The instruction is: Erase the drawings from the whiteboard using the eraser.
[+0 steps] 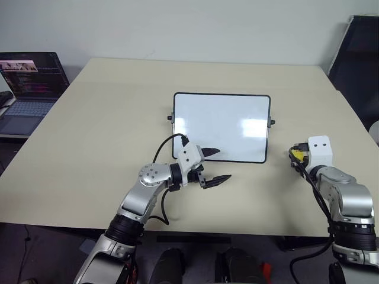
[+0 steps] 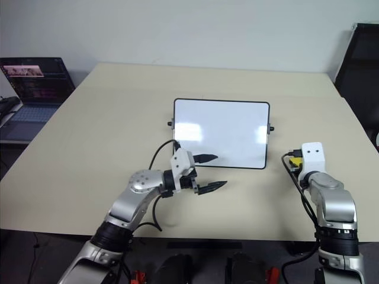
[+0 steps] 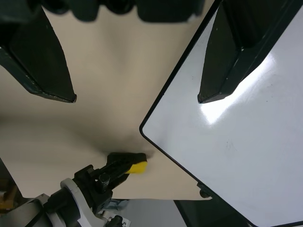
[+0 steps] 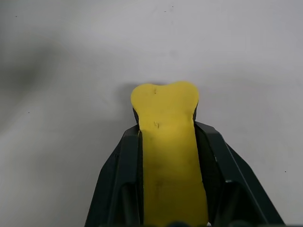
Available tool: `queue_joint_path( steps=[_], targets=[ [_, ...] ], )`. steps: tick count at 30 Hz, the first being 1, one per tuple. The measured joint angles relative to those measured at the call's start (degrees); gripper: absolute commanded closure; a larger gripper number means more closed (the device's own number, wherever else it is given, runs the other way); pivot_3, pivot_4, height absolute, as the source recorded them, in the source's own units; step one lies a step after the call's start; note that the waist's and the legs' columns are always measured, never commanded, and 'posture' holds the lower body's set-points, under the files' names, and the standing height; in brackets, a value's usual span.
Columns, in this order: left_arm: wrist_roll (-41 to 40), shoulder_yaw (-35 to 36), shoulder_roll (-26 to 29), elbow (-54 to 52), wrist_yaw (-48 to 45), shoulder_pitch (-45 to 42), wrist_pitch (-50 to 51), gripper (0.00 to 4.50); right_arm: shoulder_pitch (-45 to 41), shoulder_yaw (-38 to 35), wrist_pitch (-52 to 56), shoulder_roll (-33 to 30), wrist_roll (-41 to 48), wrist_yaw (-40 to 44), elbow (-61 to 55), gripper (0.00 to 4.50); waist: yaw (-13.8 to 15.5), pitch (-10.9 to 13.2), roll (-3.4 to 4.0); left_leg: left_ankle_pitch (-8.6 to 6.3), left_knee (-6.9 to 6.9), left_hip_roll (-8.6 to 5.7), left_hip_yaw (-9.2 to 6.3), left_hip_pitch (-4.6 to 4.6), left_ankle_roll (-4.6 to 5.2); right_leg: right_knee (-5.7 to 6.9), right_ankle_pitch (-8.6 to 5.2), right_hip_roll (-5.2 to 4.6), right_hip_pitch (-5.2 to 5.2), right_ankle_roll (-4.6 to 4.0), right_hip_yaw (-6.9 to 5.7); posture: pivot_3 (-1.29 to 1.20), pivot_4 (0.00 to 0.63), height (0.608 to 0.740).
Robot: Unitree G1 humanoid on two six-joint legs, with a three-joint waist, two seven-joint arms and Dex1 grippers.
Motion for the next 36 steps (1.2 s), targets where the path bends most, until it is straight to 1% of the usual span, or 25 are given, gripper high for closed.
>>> queue_joint_path(
  steps=[8, 9, 35, 36],
  targets=[
    [0.00, 0.00, 0.00, 0.02, -0.03, -0.11, 0.00, 0.00, 0.00, -0.02, 0.00, 0.00, 0.06, -0.14, 0.00, 2.87, 0.00, 0.00, 0.00, 0.00, 0.00, 0.00, 0.00, 0.00, 0.00, 0.00, 0.00, 0.00, 0.00, 0.00, 0.00, 0.00, 0.150, 0.740],
    [0.00, 0.00, 0.00, 0.03, -0.03, -0.16, -0.01, 0.00, 0.00, -0.03, 0.00, 0.01, 0.09, -0.08, 0.00, 3.15, 0.00, 0.00, 0.00, 0.00, 0.00, 0.00, 0.00, 0.00, 0.00, 0.00, 0.00, 0.00, 0.00, 0.00, 0.00, 0.00, 0.150, 0.740],
    [0.33, 0.00, 0.00, 0.25, -0.06, -0.51, -0.93, 0.00, -0.20, -0.76, -0.60, -0.22, -0.05, -1.05, 0.00, 3.15, 0.00, 0.00, 0.00, 0.00, 0.00, 0.00, 0.00, 0.00, 0.00, 0.00, 0.00, 0.00, 0.00, 0.00, 0.00, 0.00, 0.150, 0.740],
    [0.34, 0.00, 0.00, 0.25, -0.06, -0.51, -0.95, 0.00, -0.20, -0.76, -0.70, -0.23, -0.03, -1.06, 0.00, 2.87, 0.00, 0.00, 0.00, 0.00, 0.00, 0.00, 0.00, 0.00, 0.00, 0.00, 0.00, 0.00, 0.00, 0.00, 0.00, 0.00, 0.150, 0.740]
  ],
)
